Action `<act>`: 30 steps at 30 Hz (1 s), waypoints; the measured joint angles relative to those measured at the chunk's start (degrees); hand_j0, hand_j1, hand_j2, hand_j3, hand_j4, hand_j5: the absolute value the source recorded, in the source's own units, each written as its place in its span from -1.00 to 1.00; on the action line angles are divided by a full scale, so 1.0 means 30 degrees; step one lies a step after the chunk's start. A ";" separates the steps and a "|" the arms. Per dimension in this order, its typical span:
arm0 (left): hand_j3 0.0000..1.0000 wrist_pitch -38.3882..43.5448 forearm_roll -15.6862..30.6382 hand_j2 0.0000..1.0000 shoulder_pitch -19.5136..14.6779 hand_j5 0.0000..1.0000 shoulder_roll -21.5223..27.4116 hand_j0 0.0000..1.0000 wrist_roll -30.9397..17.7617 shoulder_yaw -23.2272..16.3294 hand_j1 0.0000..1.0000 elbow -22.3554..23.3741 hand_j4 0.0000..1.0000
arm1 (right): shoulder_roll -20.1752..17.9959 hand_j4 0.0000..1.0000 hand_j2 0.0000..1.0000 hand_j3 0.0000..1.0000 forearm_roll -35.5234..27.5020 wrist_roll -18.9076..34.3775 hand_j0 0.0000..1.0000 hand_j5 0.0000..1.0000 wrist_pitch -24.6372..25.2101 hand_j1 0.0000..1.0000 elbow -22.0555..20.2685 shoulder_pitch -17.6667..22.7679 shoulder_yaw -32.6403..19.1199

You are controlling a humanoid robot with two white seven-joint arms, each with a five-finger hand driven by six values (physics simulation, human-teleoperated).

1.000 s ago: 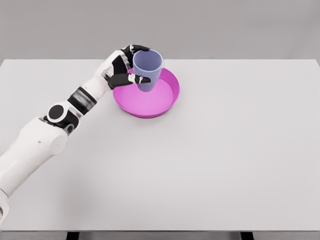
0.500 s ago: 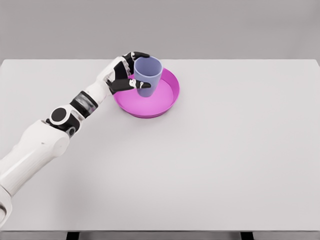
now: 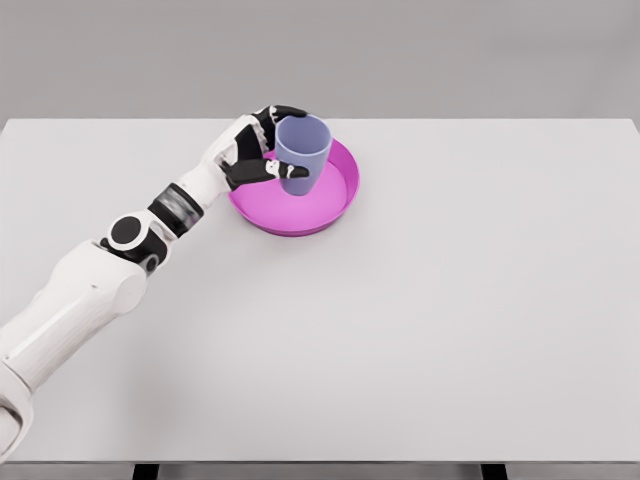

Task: Flip the cup with left arm and place it on the plate

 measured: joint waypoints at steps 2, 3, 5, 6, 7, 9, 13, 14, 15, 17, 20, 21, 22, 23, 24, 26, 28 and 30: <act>0.24 0.0006 -0.0006 0.24 0.0029 0.24 -0.0209 0.24 0.0001 0.0000 0.24 0.0316 0.24 | 0.0000 1.00 1.00 1.00 -0.0006 0.0001 1.00 1.00 0.0000 1.00 0.0000 0.0000 0.0000; 0.24 0.0005 -0.0008 0.24 0.0029 0.24 -0.0292 0.24 0.0001 -0.0010 0.24 0.0485 0.24 | 0.0000 1.00 1.00 1.00 -0.0008 0.0002 1.00 1.00 0.0000 1.00 0.0000 0.0000 0.0000; 0.24 0.0017 -0.0023 0.24 0.0029 0.24 -0.0438 0.24 0.0002 -0.0030 0.24 0.0767 0.24 | 0.0000 1.00 1.00 1.00 -0.0008 0.0002 1.00 1.00 0.0000 1.00 0.0000 0.0000 0.0000; 0.24 0.0022 -0.0029 0.24 0.0029 0.24 -0.0489 0.24 0.0002 -0.0039 0.24 0.0853 0.24 | 0.0000 1.00 1.00 1.00 -0.0008 0.0002 1.00 1.00 0.0000 1.00 0.0000 0.0000 0.0000; 0.24 0.0027 -0.0032 0.24 0.0029 0.24 -0.0525 0.24 0.0002 -0.0046 0.24 0.0917 0.24 | 0.0000 1.00 1.00 1.00 -0.0007 0.0000 1.00 1.00 0.0000 1.00 0.0000 0.0000 0.0000; 0.25 0.0031 -0.0041 0.25 0.0029 0.25 -0.0586 0.25 0.0002 -0.0054 0.25 0.1038 0.25 | 0.0000 1.00 1.00 1.00 -0.0008 0.0001 1.00 1.00 0.0000 1.00 0.0000 0.0000 0.0000; 0.43 0.0032 -0.0083 0.43 0.0029 0.43 -0.0650 0.43 0.0002 -0.0055 0.43 0.1129 0.43 | 0.0000 1.00 1.00 1.00 -0.0010 0.0000 1.00 1.00 0.0000 1.00 0.0000 0.0000 0.0000; 0.46 0.0032 -0.0095 0.46 0.0029 0.46 -0.0657 0.46 0.0003 -0.0049 0.46 0.1135 0.46 | 0.0000 1.00 1.00 1.00 -0.0008 0.0000 1.00 1.00 0.0000 1.00 0.0000 0.0000 0.0000; 0.47 0.0032 -0.0104 0.47 0.0029 0.47 -0.0656 0.47 0.0003 -0.0045 0.47 0.1138 0.47 | 0.0000 1.00 1.00 1.00 -0.0008 0.0001 1.00 1.00 0.0000 1.00 0.0000 0.0000 0.0000; 0.56 0.0032 -0.0115 0.56 0.0029 0.56 -0.0653 0.56 0.0003 -0.0032 0.56 0.1130 0.56 | 0.0000 1.00 1.00 1.00 -0.0006 -0.0001 1.00 1.00 0.0000 1.00 0.0000 0.0000 0.0000; 0.63 0.0020 -0.0122 0.63 0.0000 0.63 -0.0656 0.63 0.0003 -0.0014 0.63 0.1118 0.63 | 0.0000 1.00 1.00 1.00 -0.0003 0.0001 1.00 1.00 0.0000 1.00 0.0000 0.0000 0.0000; 0.67 0.0015 -0.0123 0.67 0.0000 0.67 -0.0653 0.67 0.0004 -0.0011 0.67 0.1109 0.67 | 0.0000 1.00 1.00 1.00 -0.0004 0.0000 1.00 1.00 0.0000 1.00 0.0000 0.0000 0.0000; 0.68 0.0006 -0.0124 0.68 0.0000 0.68 -0.0651 0.68 0.0004 -0.0009 0.68 0.1096 0.68 | 0.0000 1.00 1.00 1.00 -0.0004 0.0001 1.00 1.00 0.0000 1.00 0.0000 0.0000 0.0000; 0.71 -0.0012 -0.0124 0.71 0.0000 0.71 -0.0650 0.71 0.0004 -0.0008 0.71 0.1087 0.71 | 0.0000 1.00 1.00 1.00 -0.0004 -0.0001 1.00 1.00 0.0000 1.00 0.0000 0.0000 0.0000; 0.74 -0.0024 -0.0124 0.74 0.0000 0.74 -0.0649 0.74 0.0003 -0.0007 0.74 0.1080 0.74 | 0.0000 1.00 1.00 1.00 -0.0005 0.0000 1.00 1.00 0.0000 1.00 0.0000 0.0000 0.0000; 0.76 -0.0039 -0.0130 0.76 0.0000 0.76 -0.0650 0.76 0.0003 -0.0005 0.76 0.1071 0.76 | 0.0000 1.00 1.00 1.00 -0.0007 0.0001 1.00 1.00 0.0000 1.00 0.0000 0.0000 0.0000; 0.81 -0.0047 -0.0139 0.81 0.0000 0.81 -0.0648 0.81 0.0003 -0.0004 0.81 0.1067 0.81 | 0.0000 1.00 1.00 1.00 -0.0006 0.0002 1.00 1.00 0.0000 1.00 0.0000 0.0000 0.0000; 0.88 -0.0051 -0.0145 0.88 0.0000 0.88 -0.0647 0.88 0.0003 -0.0005 0.88 0.1065 0.88 | 0.0000 1.00 1.00 1.00 -0.0007 -0.0004 1.00 1.00 0.0000 1.00 0.0000 0.0000 0.0000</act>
